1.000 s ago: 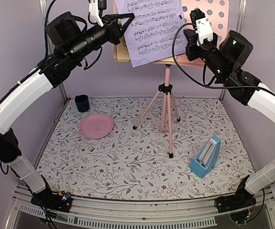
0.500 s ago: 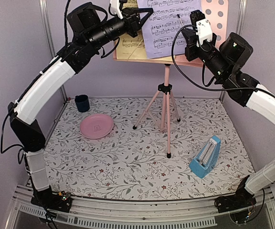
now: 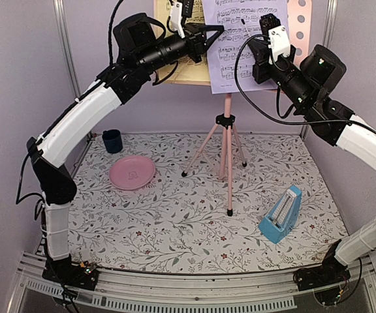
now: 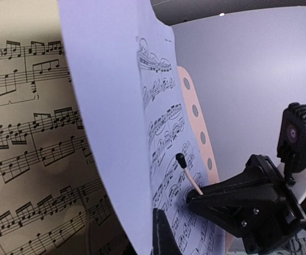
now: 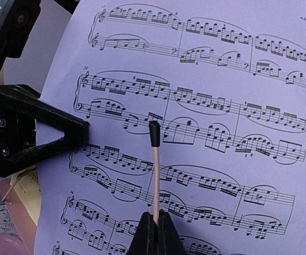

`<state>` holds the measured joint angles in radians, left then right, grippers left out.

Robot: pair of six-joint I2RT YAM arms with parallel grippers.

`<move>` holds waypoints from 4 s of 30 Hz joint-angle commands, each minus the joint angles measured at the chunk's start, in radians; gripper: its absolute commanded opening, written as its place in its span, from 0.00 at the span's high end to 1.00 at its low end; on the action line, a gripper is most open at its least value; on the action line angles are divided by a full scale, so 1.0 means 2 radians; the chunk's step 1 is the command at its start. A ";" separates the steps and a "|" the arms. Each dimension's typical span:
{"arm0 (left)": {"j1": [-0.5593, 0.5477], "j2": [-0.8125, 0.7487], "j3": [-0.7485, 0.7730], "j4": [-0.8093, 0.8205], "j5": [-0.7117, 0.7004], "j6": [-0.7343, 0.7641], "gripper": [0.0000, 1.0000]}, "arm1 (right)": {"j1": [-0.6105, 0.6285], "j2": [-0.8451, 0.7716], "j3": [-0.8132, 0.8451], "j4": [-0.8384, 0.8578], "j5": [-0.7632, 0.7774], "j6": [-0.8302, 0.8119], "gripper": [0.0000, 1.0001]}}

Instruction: Set up the instrument practice props

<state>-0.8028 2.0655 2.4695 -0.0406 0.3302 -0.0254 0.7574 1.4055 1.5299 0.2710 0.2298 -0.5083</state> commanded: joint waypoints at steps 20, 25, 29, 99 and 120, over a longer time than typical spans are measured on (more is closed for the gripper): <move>-0.011 -0.085 -0.115 0.045 -0.032 -0.015 0.69 | -0.006 0.005 0.002 0.019 0.019 0.022 0.84; -0.017 -0.105 -0.170 0.076 -0.039 -0.022 0.68 | -0.005 -0.002 0.001 0.016 0.015 0.024 0.76; -0.018 -0.106 -0.189 0.086 -0.042 -0.030 0.68 | -0.006 -0.022 0.002 0.002 0.001 0.046 0.73; -0.015 0.002 -0.041 0.084 0.024 0.039 1.00 | -0.242 -0.164 -0.046 -0.219 -0.231 0.301 0.55; -0.014 0.009 -0.037 0.091 0.026 0.035 1.00 | -0.242 -0.152 -0.012 -0.213 -0.291 0.275 0.57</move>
<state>-0.8330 2.0800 2.3989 0.1223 0.3721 0.0448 0.2783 1.0782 1.4445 -0.1722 -0.3061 0.0620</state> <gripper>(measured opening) 0.009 0.411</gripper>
